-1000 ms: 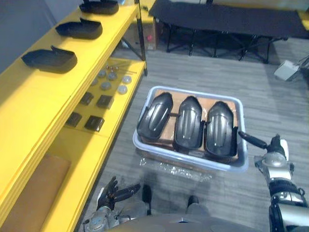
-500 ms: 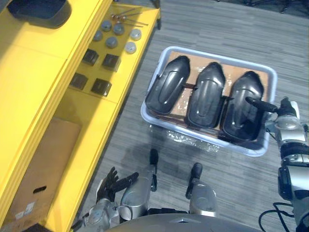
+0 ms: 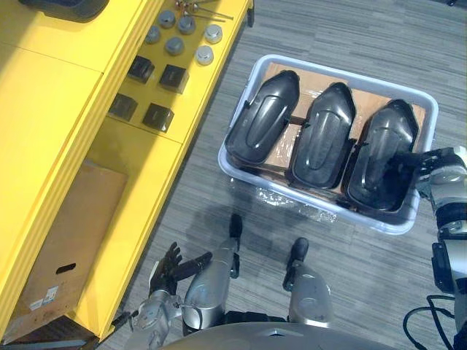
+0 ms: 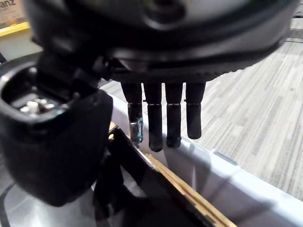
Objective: Walk over and take three plastic housings, then place them on the shelf
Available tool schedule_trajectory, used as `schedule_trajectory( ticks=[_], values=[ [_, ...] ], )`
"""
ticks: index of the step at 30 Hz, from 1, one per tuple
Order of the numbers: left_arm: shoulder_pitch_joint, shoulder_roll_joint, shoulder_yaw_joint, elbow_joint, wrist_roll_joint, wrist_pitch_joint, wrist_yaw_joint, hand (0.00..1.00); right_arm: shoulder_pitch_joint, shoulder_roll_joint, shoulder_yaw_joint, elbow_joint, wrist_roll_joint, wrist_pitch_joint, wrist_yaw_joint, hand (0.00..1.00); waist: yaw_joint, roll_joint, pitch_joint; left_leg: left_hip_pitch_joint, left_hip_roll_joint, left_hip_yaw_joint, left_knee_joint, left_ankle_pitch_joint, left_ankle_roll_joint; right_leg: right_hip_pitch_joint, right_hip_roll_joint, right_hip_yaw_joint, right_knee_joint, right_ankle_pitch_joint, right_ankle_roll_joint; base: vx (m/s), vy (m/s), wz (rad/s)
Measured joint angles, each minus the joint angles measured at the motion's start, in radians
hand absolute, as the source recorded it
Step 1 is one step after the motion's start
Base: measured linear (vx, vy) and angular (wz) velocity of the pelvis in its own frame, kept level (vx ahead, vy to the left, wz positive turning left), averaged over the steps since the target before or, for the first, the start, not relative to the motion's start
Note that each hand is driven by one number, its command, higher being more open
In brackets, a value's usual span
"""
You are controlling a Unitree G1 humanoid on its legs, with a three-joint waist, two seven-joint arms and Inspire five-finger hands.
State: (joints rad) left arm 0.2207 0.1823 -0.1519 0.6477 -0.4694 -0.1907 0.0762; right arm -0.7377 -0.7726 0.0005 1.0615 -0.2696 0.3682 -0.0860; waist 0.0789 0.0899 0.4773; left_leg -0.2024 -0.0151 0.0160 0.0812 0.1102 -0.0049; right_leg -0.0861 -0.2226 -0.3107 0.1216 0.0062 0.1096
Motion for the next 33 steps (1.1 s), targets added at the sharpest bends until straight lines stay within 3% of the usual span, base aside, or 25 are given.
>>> schedule_trajectory(
  ticks=[7,13,23,29,31,33],
  values=[
    [-0.006,0.007,-0.010,-0.012,-0.009,0.021,0.011,1.00,0.045,0.043,-0.010,0.004,-0.119,0.036,0.059,0.00,0.002,-0.001,0.001,0.000,0.002,0.003,0.000,-0.001,-0.002,-0.002,0.001,0.003,-0.002,0.000,0.000,-0.01,-0.006,-0.01],
    [-0.006,0.008,-0.009,-0.012,-0.009,0.022,0.023,1.00,0.054,0.064,-0.054,0.004,-0.157,0.038,0.043,0.00,0.000,-0.005,0.003,0.000,0.001,0.003,-0.001,-0.001,-0.001,-0.002,0.000,0.002,-0.003,0.001,0.003,0.00,0.000,0.00],
    [-0.006,0.014,-0.005,-0.042,-0.049,0.020,0.018,1.00,0.117,0.083,-0.049,-0.053,-0.147,-0.057,-0.172,0.00,-0.002,-0.019,0.011,0.000,-0.002,-0.007,-0.024,0.012,-0.003,-0.006,-0.002,-0.007,-0.005,0.003,0.007,0.00,-0.005,0.03],
    [0.026,0.005,0.014,-0.310,-0.119,0.020,0.049,1.00,0.296,0.088,-0.072,-0.364,-0.108,-0.094,-0.321,0.00,-0.013,-0.029,0.009,0.077,-0.003,0.001,-0.113,0.043,0.000,0.040,0.002,-0.008,-0.030,0.004,0.010,0.03,-0.019,-0.01],
    [0.026,0.004,0.042,-0.412,-0.117,0.020,0.084,1.00,0.335,0.125,-0.095,-0.447,-0.112,-0.104,-0.370,0.00,-0.027,-0.047,-0.004,0.104,0.000,0.003,-0.147,0.053,-0.002,0.057,0.007,-0.009,-0.043,0.004,0.011,0.05,-0.031,-0.05],
    [0.023,0.005,0.075,-0.508,-0.113,0.019,0.126,1.00,0.391,0.170,-0.109,-0.501,-0.117,-0.129,-0.418,0.00,-0.036,-0.083,-0.038,0.111,0.004,0.007,-0.164,0.057,-0.004,0.059,0.012,-0.008,-0.056,0.004,0.011,0.07,-0.037,-0.04]
  ],
)
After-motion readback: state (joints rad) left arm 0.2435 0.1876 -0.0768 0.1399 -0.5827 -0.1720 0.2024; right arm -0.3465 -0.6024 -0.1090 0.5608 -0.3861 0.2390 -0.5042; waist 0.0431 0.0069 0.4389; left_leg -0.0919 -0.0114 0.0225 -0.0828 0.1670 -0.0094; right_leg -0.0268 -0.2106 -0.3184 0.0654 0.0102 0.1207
